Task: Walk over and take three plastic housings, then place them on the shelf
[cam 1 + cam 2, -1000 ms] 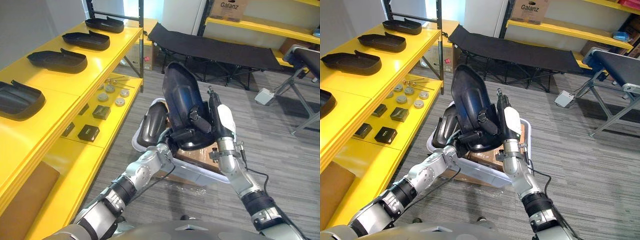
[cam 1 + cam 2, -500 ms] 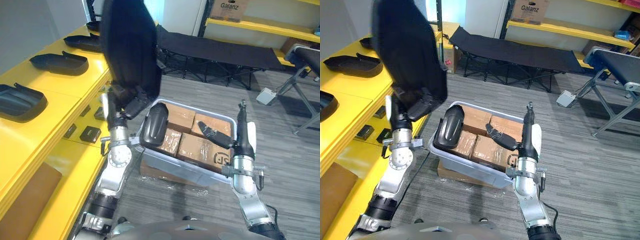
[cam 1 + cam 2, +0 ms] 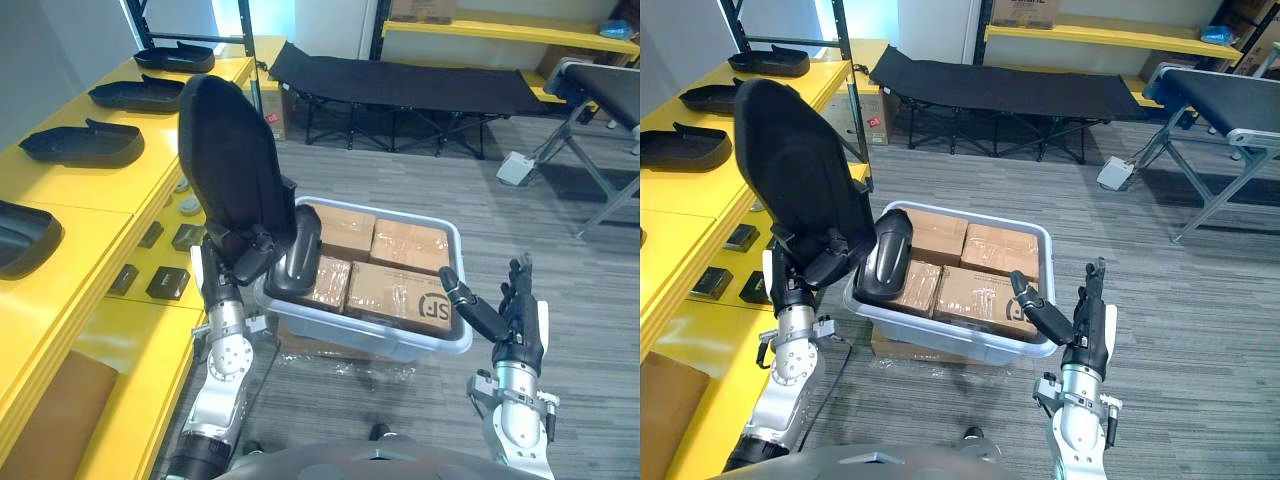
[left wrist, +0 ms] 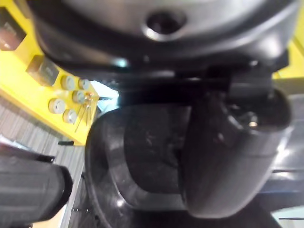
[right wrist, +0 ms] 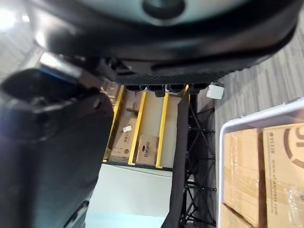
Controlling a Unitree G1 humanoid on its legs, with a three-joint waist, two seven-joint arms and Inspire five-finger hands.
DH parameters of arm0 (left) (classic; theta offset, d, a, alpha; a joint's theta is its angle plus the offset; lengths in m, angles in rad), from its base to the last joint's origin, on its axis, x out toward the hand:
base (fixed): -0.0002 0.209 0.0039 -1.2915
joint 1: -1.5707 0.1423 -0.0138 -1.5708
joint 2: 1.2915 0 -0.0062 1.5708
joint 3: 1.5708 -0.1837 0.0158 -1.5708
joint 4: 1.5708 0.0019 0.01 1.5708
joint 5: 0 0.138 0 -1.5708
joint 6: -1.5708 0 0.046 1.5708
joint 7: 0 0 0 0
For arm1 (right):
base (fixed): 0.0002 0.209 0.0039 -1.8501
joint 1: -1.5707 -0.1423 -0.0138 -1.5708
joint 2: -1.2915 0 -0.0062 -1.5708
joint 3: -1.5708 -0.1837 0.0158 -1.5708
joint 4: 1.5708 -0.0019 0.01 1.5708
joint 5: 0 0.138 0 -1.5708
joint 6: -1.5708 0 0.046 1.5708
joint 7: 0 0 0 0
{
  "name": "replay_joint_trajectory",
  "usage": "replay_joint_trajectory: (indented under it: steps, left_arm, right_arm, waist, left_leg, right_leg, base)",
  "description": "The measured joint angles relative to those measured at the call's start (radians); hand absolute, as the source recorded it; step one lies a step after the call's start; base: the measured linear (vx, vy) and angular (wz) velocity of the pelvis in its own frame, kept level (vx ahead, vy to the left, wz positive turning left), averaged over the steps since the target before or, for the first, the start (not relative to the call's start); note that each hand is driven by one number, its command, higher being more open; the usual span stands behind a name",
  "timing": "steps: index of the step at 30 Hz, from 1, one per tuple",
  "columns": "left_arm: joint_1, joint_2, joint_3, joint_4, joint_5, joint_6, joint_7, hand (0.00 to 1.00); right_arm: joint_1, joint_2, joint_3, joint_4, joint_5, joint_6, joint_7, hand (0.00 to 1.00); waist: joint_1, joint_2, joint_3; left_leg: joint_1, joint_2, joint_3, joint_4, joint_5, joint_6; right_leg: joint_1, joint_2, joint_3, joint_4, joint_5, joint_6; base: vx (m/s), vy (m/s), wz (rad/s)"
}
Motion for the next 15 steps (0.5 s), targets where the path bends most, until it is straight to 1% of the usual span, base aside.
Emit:
replay_joint_trajectory:
  steps: [1,3,4,6,8,9,10,12,13,15]
  left_arm:
    - [0.018,0.001,0.004,-0.021,-0.015,-0.002,-0.018,0.00]
    - [0.071,0.008,0.041,-0.086,-0.058,-0.008,-0.062,0.00]
    - [0.081,0.009,0.056,-0.097,-0.068,-0.010,-0.067,0.00]
    - [0.102,0.010,0.138,-0.140,-0.107,-0.017,-0.073,0.00]
    - [0.116,0.010,0.208,-0.179,-0.117,-0.019,-0.058,0.00]
    - [0.139,0.010,0.245,-0.215,-0.132,-0.025,-0.045,0.00]
    - [0.148,0.009,0.260,-0.232,-0.140,-0.027,-0.039,0.00]
    - [0.187,-0.004,0.304,-0.275,-0.140,-0.039,-0.019,0.00]
    - [0.199,-0.009,0.314,-0.285,-0.140,-0.039,-0.015,0.00]
    - [0.250,-0.035,0.352,-0.307,-0.140,-0.042,-0.014,0.00]
  right_arm:
    - [0.000,0.000,-0.001,0.002,0.026,0.001,0.011,1.00]
    - [-0.003,-0.001,-0.004,0.014,0.109,0.001,0.050,1.00]
    - [-0.004,-0.002,-0.005,0.018,0.125,0.001,0.062,1.00]
    - [-0.007,-0.009,-0.005,0.025,0.174,0.003,0.111,1.00]
    - [-0.025,-0.024,0.014,0.027,0.183,0.010,0.139,1.00]
    - [-0.049,-0.032,0.036,0.028,0.182,0.016,0.150,1.00]
    - [-0.060,-0.038,0.049,0.028,0.181,0.018,0.152,1.00]
    - [-0.109,-0.062,0.099,0.029,0.159,0.049,0.157,1.00]
    - [-0.123,-0.062,0.111,0.033,0.147,0.056,0.158,1.00]
    - [-0.177,-0.062,0.166,0.063,0.108,0.073,0.172,1.00]
  waist:
    - [0.001,0.004,-0.001]
    - [0.010,0.020,0.001]
    - [0.013,0.025,0.001]
    - [0.037,0.043,-0.001]
    - [0.051,0.051,-0.003]
    - [0.066,0.052,-0.004]
    - [0.075,0.053,-0.004]
    - [0.118,0.052,-0.004]
    - [0.128,0.050,-0.005]
    - [0.166,0.047,-0.005]
  left_leg:
    - [-0.005,0.000,-0.004,0.000,0.000,0.000]
    - [-0.011,-0.001,-0.027,0.000,0.001,0.001]
    - [-0.011,-0.001,-0.036,0.000,0.002,0.001]
    - [-0.020,-0.002,-0.070,0.000,0.003,-0.002]
    - [-0.043,-0.002,-0.114,0.000,0.008,0.001]
    - [-0.055,-0.001,-0.139,0.000,0.015,0.003]
    - [-0.064,-0.002,-0.156,0.000,0.017,0.002]
    - [-0.087,-0.006,-0.215,0.000,0.037,0.006]
    - [-0.093,-0.008,-0.228,0.000,0.041,0.008]
    - [-0.103,-0.017,-0.275,0.000,0.047,0.009]
  right_leg:
    - [0.000,0.000,-0.005,-0.001,0.000,0.000]
    - [0.011,0.000,-0.030,-0.005,0.000,0.000]
    - [0.017,0.000,-0.037,-0.007,-0.002,0.001]
    - [0.037,-0.001,-0.075,-0.009,-0.014,0.005]
    - [0.045,0.001,-0.119,-0.009,-0.021,0.005]
    - [0.047,0.003,-0.143,-0.009,-0.023,0.004]
    - [0.049,0.004,-0.159,-0.009,-0.023,0.004]
    - [0.066,0.006,-0.211,-0.009,-0.028,0.005]
    - [0.071,0.007,-0.223,-0.009,-0.030,0.005]
    - [0.092,0.006,-0.266,-0.008,-0.040,0.011]
  base:
    - [0.02,0.000,0.19]
    - [0.02,-0.002,0.27]
    - [0.01,-0.003,0.35]
    - [0.00,-0.002,0.44]
    - [0.00,-0.014,0.62]
    - [0.01,-0.020,0.65]
    - [0.02,-0.014,0.63]
    - [0.02,-0.006,0.72]
    - [0.01,-0.001,0.67]
    - [0.01,0.004,0.65]
